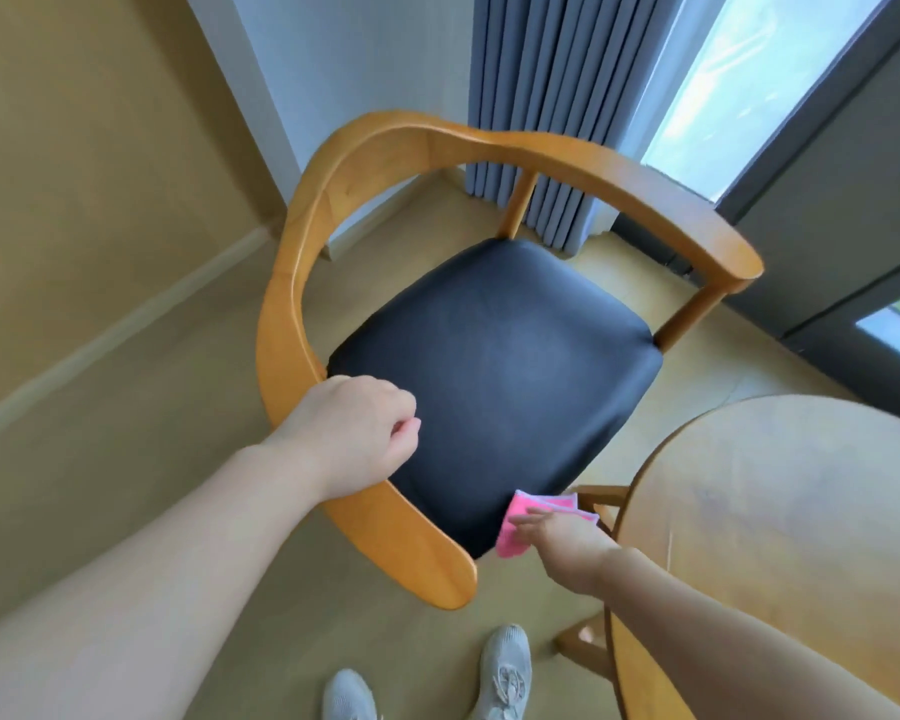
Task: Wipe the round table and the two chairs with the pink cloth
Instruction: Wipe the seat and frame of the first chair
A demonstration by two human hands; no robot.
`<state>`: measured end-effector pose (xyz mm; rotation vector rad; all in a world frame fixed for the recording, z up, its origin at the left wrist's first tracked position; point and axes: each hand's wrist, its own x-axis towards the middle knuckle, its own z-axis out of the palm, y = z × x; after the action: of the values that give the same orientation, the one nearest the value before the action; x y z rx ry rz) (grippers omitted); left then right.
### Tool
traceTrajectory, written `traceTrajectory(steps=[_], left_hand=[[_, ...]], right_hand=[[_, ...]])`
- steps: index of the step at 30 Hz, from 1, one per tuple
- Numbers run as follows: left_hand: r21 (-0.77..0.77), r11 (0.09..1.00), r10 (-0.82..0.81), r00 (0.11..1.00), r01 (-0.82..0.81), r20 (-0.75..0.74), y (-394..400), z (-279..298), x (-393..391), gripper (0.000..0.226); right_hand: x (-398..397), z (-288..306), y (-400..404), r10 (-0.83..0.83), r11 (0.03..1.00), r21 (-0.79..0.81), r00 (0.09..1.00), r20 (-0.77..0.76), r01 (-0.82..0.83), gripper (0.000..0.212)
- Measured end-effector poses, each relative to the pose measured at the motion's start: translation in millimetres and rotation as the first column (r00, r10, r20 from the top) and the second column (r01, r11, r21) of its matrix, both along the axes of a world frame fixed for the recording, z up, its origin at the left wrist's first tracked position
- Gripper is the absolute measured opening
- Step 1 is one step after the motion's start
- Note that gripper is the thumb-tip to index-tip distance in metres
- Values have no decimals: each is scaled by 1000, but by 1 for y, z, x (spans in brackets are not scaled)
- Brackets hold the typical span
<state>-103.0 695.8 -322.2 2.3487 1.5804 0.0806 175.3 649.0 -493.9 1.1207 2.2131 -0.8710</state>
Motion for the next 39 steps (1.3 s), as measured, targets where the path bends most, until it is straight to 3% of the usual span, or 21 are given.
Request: traceTrajectory(steps=[2, 3, 5, 8, 9, 11, 14, 20, 23, 24, 25, 28, 33, 37, 39], left_hand=[[51, 999, -7, 1000, 5, 30, -2, 23, 5, 40], [69, 998, -10, 999, 7, 46, -3, 36, 9, 39], [59, 998, -16, 997, 11, 80, -6, 64, 14, 32], [-53, 998, 41, 977, -31, 209, -14, 106, 22, 10], [-113, 991, 108, 951, -78, 291, -17, 120, 24, 6], [-222, 963, 243, 858, -155, 452, -24, 152, 25, 21], [-248, 961, 248, 783, -124, 570, -33, 198, 22, 24], [-166, 986, 134, 689, -21, 712, -58, 273, -4, 15], [-173, 981, 69, 681, 85, 729, -72, 294, -26, 16], [-172, 980, 56, 680, 104, 731, -77, 298, -33, 17], [-167, 979, 46, 681, 112, 731, -81, 301, -41, 19], [-161, 983, 55, 685, 91, 726, -92, 301, -60, 24], [-214, 976, 169, 744, -35, 647, -102, 276, -94, 15], [-343, 924, 324, 817, -167, 477, -106, 222, -108, 8], [-421, 885, 392, 806, -199, 443, -109, 187, -101, 10]], right_hand=[[0, 47, 11, -225, 974, -2, 964, -144, 227, 73], [-1, 74, 17, -307, 950, -12, 925, -226, 312, 63], [-7, 133, 28, -467, 873, -51, 801, -373, 485, 38], [-17, 229, 33, -606, 761, -120, 632, -484, 638, 34], [-21, 260, 31, -612, 749, -144, 592, -525, 646, 35], [-30, 319, 21, -607, 729, -187, 496, -621, 658, 33], [-49, 391, -1, -590, 701, -253, 344, -731, 666, 27], [-79, 467, -38, -468, 798, -220, 347, -813, 561, 25], [-90, 481, -37, -490, 779, -276, 274, -827, 562, 25], [-94, 485, -36, -496, 782, -279, 285, -820, 558, 29], [-100, 487, -35, -466, 814, -234, 358, -809, 531, 35], [-122, 483, -36, -290, 921, -26, 638, -713, 389, 32], [-136, 444, -21, -375, 851, 81, 707, -600, 519, 6], [-126, 395, -4, -371, 876, 123, 814, -446, 467, 20], [-122, 365, 4, -326, 912, 117, 866, -378, 394, 25]])
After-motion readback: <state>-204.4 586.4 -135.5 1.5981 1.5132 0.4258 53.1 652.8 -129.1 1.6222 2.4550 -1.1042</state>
